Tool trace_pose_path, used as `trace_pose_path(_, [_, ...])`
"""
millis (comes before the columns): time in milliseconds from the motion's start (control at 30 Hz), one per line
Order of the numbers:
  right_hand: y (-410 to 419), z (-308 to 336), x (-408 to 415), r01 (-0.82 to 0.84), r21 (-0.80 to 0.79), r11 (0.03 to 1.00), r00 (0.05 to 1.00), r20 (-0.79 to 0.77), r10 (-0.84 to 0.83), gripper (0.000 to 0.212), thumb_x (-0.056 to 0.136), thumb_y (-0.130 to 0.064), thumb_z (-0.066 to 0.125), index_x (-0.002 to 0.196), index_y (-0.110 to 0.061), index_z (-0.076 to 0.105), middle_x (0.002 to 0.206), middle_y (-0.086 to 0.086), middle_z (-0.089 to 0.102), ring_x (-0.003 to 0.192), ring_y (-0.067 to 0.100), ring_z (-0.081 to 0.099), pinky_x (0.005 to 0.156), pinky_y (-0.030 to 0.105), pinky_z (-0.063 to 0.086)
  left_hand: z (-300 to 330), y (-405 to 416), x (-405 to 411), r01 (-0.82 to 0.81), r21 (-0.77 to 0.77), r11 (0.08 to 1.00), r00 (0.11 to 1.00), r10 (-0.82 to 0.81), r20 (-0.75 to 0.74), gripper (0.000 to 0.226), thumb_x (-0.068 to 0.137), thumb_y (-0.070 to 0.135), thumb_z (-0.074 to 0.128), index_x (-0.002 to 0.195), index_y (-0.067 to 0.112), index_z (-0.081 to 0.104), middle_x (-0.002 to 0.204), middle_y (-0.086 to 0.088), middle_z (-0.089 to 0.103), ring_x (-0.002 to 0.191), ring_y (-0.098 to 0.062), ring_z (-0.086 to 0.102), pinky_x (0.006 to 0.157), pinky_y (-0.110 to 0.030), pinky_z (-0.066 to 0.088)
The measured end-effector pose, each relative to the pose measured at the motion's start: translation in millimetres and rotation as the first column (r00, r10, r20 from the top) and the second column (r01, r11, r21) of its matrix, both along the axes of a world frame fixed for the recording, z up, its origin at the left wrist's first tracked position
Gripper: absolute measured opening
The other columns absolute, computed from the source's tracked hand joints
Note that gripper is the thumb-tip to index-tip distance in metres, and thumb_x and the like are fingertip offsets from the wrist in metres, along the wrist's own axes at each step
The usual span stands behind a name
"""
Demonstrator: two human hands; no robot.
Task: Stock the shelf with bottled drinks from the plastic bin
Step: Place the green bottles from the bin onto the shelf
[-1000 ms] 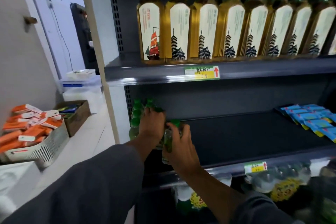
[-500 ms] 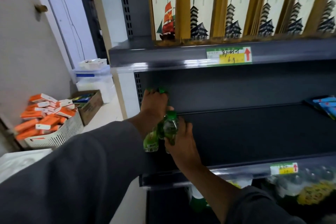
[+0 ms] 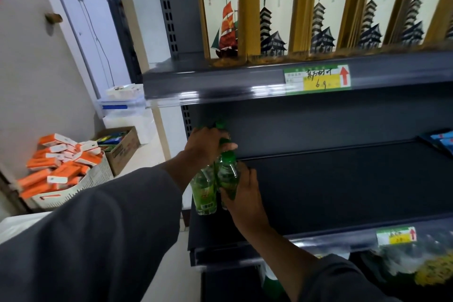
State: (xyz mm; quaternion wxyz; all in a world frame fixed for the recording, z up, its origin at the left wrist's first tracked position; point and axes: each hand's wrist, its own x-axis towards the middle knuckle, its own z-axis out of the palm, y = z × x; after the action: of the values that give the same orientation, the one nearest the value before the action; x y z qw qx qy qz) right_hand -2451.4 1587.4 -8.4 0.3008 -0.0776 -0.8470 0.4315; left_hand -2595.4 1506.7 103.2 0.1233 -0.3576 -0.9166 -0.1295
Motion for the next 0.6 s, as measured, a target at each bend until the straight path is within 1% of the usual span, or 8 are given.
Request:
trace_pose_path(67, [-1, 0, 0, -0.003, -0.018, 1.0, 1.0, -0.001, 0.003, 0.073, 0.086, -0.019, 0.076, 0.146, -0.026, 0.035, 0.129, -0.007, 0.037, 0.117, 0.01, 0.051, 0.101, 0.035, 0.052, 0, -1, -1, 0.001, 0.02, 1.0, 0.999, -0.001, 0.037, 0.045, 0.092, 0.066, 0.051, 0.114, 0.032, 0.072, 0.11, 0.005, 0.074, 0.103, -0.019, 0.066, 0.102, -0.044, 0.046])
trace_pose_path(133, [-2, 0, 0, -0.011, -0.03, 0.999, 1.0, 0.003, 0.011, 0.071, 0.086, -0.02, 0.076, 0.144, -0.027, 0.036, 0.129, -0.007, 0.038, 0.118, 0.011, 0.052, 0.101, 0.038, 0.052, 1, 0, -2, -0.023, 0.03, 0.999, 0.998, 0.021, 0.065, 0.044, 0.09, 0.067, 0.054, 0.111, 0.034, 0.073, 0.106, 0.007, 0.075, 0.1, -0.017, 0.067, 0.1, -0.044, 0.049])
trace_pose_path(267, [-6, 3, -1, -0.022, -0.011, 1.0, 0.999, 0.025, 0.022, 0.071, 0.086, -0.022, 0.076, 0.144, -0.025, 0.035, 0.13, -0.006, 0.038, 0.12, 0.013, 0.05, 0.102, 0.041, 0.051, 1, 2, -1, -0.083, 0.054, 0.995, 0.993, 0.077, 0.094, 0.043, 0.086, 0.069, 0.059, 0.108, 0.036, 0.074, 0.103, 0.008, 0.075, 0.099, -0.016, 0.067, 0.098, -0.043, 0.05])
trace_pose_path(367, [-8, 4, 2, -0.046, -0.008, 0.999, 0.997, 0.058, 0.046, 0.08, 0.087, -0.026, 0.075, 0.15, -0.026, 0.025, 0.132, -0.005, 0.034, 0.124, 0.013, 0.046, 0.105, 0.041, 0.048, -1, 1, 0, -0.095, 0.058, 0.994, 0.992, 0.089, 0.094, 0.044, 0.088, 0.069, 0.056, 0.111, 0.036, 0.073, 0.107, 0.006, 0.074, 0.104, -0.017, 0.066, 0.102, -0.044, 0.047])
trace_pose_path(433, [-8, 5, 5, -0.065, -0.018, 0.998, 0.994, 0.086, 0.067, 0.091, 0.086, -0.036, 0.075, 0.155, -0.029, 0.015, 0.135, -0.005, 0.031, 0.127, 0.014, 0.041, 0.106, 0.04, 0.045, -2, -1, 3, -0.095, 0.077, 0.993, 0.994, 0.09, 0.063, 0.047, 0.092, 0.07, 0.047, 0.114, 0.036, 0.071, 0.105, 0.005, 0.074, 0.102, -0.019, 0.066, 0.103, -0.045, 0.045])
trace_pose_path(500, [-6, 6, 12, -0.052, -0.046, 0.998, 0.992, 0.111, 0.057, 0.102, 0.085, -0.044, 0.072, 0.158, -0.029, 0.003, 0.142, -0.004, 0.027, 0.132, 0.015, 0.035, 0.109, 0.041, 0.041, -4, -3, 9, -0.1, 0.099, 0.99, 0.995, 0.1, 0.003, 0.051, 0.098, 0.067, 0.034, 0.117, 0.035, 0.069, 0.101, 0.002, 0.074, 0.102, -0.021, 0.066, 0.103, -0.045, 0.044])
trace_pose_path(600, [-3, 8, 25, -0.034, -0.019, 0.999, 0.991, 0.13, 0.037, 0.105, 0.089, -0.043, 0.07, 0.159, -0.027, -0.007, 0.145, -0.004, 0.024, 0.138, 0.018, 0.029, 0.112, 0.041, 0.038, -5, -9, 18, -0.101, 0.159, 0.982, 0.992, 0.111, -0.056, 0.049, 0.103, 0.059, 0.025, 0.119, 0.035, 0.065, 0.104, 0.0, 0.073, 0.11, -0.026, 0.061, 0.101, -0.045, 0.041])
